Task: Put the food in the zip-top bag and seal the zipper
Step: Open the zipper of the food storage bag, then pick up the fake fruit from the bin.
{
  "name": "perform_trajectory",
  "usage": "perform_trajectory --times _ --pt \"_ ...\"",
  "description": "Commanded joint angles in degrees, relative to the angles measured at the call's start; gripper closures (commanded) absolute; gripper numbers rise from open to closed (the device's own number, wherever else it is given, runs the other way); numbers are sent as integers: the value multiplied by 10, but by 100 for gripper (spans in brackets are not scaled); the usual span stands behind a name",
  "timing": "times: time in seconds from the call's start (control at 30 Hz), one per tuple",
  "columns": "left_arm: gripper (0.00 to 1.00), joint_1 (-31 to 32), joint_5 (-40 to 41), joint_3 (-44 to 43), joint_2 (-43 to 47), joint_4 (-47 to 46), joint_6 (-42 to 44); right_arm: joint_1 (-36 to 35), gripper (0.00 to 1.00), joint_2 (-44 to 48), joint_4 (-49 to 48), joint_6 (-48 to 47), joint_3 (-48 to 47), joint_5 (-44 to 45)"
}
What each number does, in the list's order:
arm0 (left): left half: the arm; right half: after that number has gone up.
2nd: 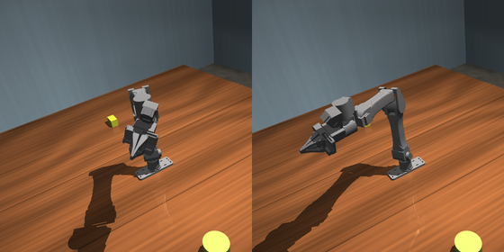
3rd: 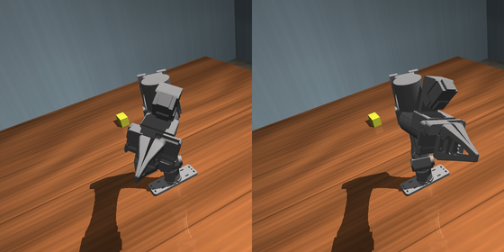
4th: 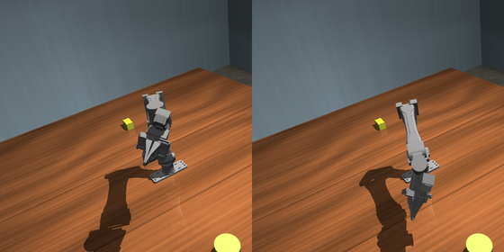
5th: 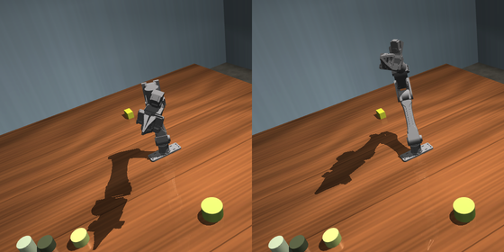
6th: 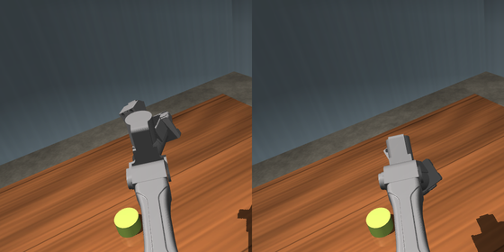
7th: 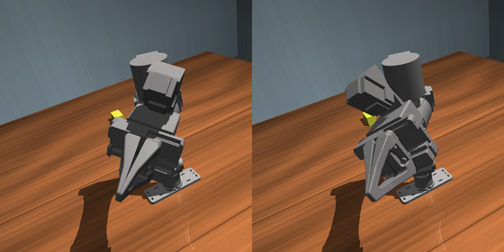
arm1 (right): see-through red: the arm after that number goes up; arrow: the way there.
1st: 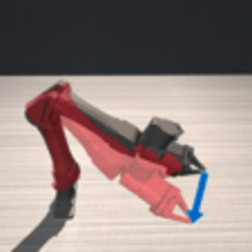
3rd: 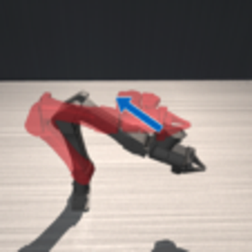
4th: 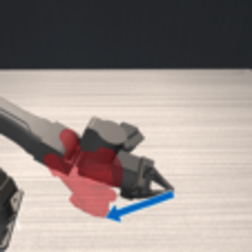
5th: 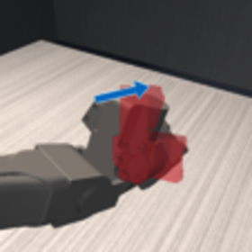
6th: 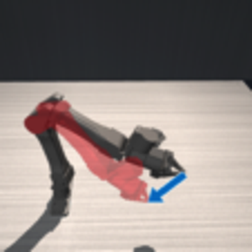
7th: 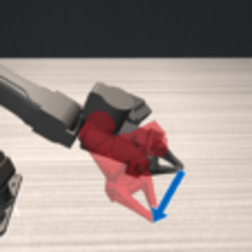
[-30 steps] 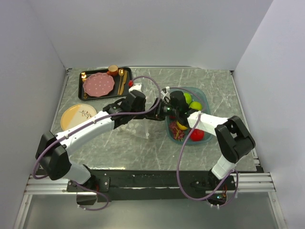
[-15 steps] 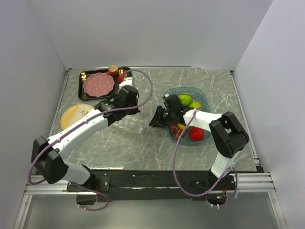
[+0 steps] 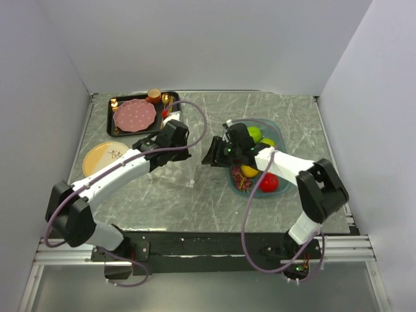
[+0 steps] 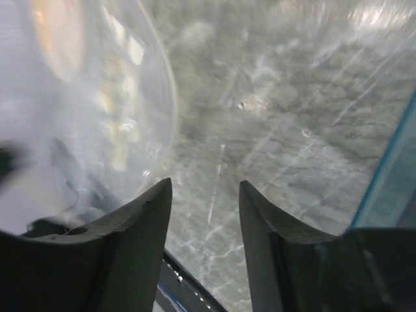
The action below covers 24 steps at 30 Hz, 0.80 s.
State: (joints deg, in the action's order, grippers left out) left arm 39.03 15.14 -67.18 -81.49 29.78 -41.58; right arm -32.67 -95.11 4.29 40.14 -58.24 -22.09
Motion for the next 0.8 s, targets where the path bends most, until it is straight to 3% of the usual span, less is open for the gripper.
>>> perform_trajectory --times 0.0,0.17,0.27,0.43,0.5,0.77 --pt "99 -3 -20 -8 -13 -30 -11 0 43 72 101 -29 -45 154" --pt "99 -2 -22 -6 -10 -39 -8 29 24 163 114 -45 14 242" --pt "99 -2 -27 -6 -17 -41 -4 68 22 190 169 -57 15 283" --pt "99 -3 -42 -4 -24 -53 -3 125 18 184 191 -72 54 279" --pt "99 -2 -48 -1 -25 -56 0 127 11 177 194 -89 65 274" --pt "99 -2 -51 2 -22 -59 2 128 14 134 175 -102 79 248"
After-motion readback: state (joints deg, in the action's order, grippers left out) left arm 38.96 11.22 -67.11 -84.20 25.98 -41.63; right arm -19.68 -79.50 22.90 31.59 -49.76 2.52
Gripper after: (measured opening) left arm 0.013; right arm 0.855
